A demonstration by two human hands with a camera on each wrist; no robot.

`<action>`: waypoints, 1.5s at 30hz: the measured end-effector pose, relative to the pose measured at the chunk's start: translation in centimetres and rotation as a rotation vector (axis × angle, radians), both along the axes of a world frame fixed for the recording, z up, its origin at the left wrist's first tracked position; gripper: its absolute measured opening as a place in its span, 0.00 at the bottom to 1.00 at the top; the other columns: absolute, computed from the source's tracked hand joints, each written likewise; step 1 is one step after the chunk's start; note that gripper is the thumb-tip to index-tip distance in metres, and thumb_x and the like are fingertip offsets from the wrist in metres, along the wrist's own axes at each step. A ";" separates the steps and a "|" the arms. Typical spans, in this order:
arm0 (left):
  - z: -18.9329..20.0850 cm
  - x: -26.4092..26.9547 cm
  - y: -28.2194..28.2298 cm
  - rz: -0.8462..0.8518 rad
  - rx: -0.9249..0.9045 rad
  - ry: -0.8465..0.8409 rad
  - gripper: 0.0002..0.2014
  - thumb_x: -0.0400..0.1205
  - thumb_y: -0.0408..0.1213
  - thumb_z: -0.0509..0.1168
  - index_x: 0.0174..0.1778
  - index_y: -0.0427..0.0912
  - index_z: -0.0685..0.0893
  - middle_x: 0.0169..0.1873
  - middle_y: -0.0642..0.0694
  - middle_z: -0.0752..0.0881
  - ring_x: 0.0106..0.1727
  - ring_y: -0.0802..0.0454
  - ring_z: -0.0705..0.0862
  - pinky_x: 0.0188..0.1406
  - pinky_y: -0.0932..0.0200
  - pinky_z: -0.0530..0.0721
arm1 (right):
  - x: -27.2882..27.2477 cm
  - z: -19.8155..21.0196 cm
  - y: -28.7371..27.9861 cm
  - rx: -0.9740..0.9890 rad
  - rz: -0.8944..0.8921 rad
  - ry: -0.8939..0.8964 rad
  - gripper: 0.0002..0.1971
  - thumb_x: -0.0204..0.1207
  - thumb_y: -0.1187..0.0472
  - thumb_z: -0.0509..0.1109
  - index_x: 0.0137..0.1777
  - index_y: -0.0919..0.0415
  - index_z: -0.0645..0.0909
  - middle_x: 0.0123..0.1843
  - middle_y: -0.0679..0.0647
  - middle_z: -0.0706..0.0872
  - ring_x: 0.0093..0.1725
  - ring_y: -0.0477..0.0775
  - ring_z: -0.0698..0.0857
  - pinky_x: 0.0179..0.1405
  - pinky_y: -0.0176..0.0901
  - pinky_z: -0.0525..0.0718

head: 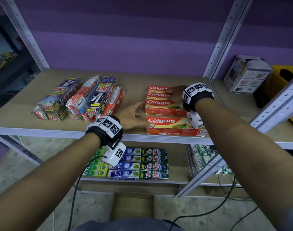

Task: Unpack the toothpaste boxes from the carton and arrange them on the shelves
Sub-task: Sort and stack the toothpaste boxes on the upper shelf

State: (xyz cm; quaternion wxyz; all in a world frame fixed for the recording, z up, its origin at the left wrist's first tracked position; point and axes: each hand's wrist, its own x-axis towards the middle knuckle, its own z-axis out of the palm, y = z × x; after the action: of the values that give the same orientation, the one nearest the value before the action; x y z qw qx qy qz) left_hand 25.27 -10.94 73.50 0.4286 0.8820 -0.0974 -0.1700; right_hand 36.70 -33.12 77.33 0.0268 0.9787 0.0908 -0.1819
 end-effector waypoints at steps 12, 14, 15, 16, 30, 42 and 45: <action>-0.2 0.1 0.0 -0.032 0.021 0.037 0.57 0.62 0.63 0.80 0.85 0.55 0.58 0.77 0.53 0.75 0.63 0.66 0.75 0.64 0.61 0.69 | -2.1 0.1 -0.9 0.031 -0.037 0.049 0.30 0.85 0.42 0.59 0.85 0.32 0.53 0.88 0.49 0.57 0.85 0.60 0.62 0.81 0.56 0.62; -0.3 0.1 0.0 -0.033 0.014 0.039 0.57 0.63 0.62 0.80 0.85 0.53 0.58 0.78 0.53 0.74 0.64 0.65 0.75 0.64 0.61 0.69 | -2.6 0.2 -0.9 0.012 -0.027 0.052 0.30 0.86 0.41 0.58 0.85 0.33 0.52 0.88 0.49 0.56 0.85 0.60 0.60 0.81 0.57 0.61; -0.3 0.1 -0.1 -0.033 0.013 0.036 0.57 0.63 0.61 0.80 0.85 0.52 0.59 0.78 0.53 0.74 0.64 0.65 0.75 0.63 0.62 0.69 | -2.8 0.2 -1.0 0.000 -0.018 0.055 0.30 0.86 0.41 0.57 0.85 0.34 0.51 0.88 0.49 0.55 0.85 0.60 0.60 0.82 0.57 0.60; -0.3 0.1 -0.1 -0.034 0.016 0.033 0.57 0.63 0.61 0.80 0.85 0.52 0.59 0.78 0.53 0.74 0.64 0.65 0.75 0.63 0.62 0.69 | -3.0 0.2 -0.9 -0.014 -0.008 0.056 0.30 0.86 0.41 0.56 0.86 0.35 0.51 0.88 0.50 0.55 0.86 0.60 0.59 0.82 0.57 0.59; 0.0 0.1 -0.3 -0.120 0.009 0.014 0.48 0.66 0.62 0.77 0.82 0.65 0.62 0.77 0.55 0.75 0.73 0.57 0.74 0.69 0.61 0.67 | -4.6 0.1 -0.6 -0.057 0.026 0.065 0.29 0.89 0.45 0.51 0.87 0.40 0.46 0.89 0.53 0.52 0.86 0.61 0.57 0.83 0.55 0.58; 0.2 0.3 -0.1 -0.179 0.001 0.035 0.45 0.68 0.61 0.76 0.80 0.70 0.62 0.74 0.61 0.76 0.68 0.64 0.75 0.69 0.62 0.67 | -4.3 -0.4 -0.2 0.034 0.020 0.040 0.29 0.89 0.50 0.56 0.87 0.42 0.53 0.88 0.53 0.57 0.84 0.61 0.63 0.82 0.56 0.65; 0.1 0.4 0.0 -0.183 -0.002 0.039 0.44 0.70 0.59 0.76 0.80 0.69 0.62 0.74 0.62 0.75 0.66 0.67 0.75 0.68 0.63 0.67 | -4.2 -0.5 -0.1 0.026 0.037 0.022 0.29 0.89 0.51 0.56 0.87 0.44 0.53 0.87 0.53 0.58 0.83 0.61 0.65 0.81 0.55 0.67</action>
State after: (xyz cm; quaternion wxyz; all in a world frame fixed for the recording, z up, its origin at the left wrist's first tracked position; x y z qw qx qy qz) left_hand 25.64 -10.99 73.62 0.4139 0.8655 -0.1696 -0.2254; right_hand 32.46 -33.26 76.88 0.0162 0.9751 0.1117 -0.1909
